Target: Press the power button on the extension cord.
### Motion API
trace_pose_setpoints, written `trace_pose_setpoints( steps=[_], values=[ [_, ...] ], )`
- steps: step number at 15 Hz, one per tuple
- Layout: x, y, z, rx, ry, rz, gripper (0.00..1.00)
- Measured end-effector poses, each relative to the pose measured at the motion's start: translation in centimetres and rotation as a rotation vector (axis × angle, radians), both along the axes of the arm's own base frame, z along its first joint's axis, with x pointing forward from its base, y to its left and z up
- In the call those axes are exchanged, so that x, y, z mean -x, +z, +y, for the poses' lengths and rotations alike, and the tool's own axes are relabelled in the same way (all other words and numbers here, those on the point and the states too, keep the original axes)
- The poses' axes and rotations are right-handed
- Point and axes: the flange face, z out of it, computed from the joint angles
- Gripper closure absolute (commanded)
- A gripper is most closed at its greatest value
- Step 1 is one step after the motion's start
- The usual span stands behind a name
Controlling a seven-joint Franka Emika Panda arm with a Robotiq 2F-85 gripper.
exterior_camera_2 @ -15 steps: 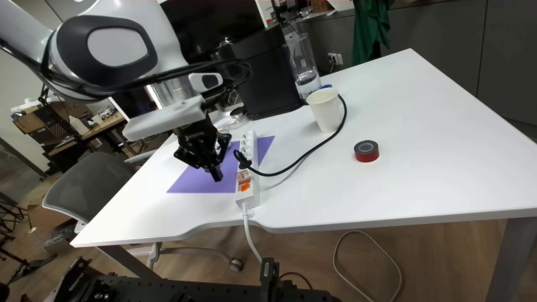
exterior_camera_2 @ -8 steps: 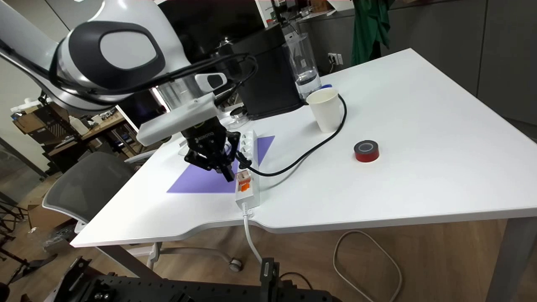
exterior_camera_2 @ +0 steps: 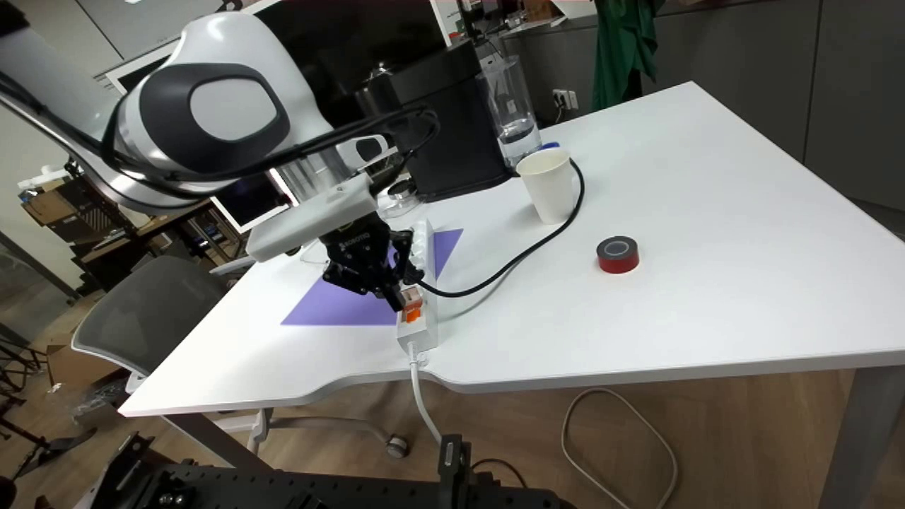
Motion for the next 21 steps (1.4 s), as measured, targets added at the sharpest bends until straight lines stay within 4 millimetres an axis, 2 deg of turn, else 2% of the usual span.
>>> trace_pose_setpoints(
  steps=[17, 21],
  values=[
    [-1.3, -3.1, 0.1, 0.012, -0.021, 0.010, 1.00],
    [-1.7, -3.2, 0.2, 0.013, -0.014, 0.008, 1.00]
  ],
)
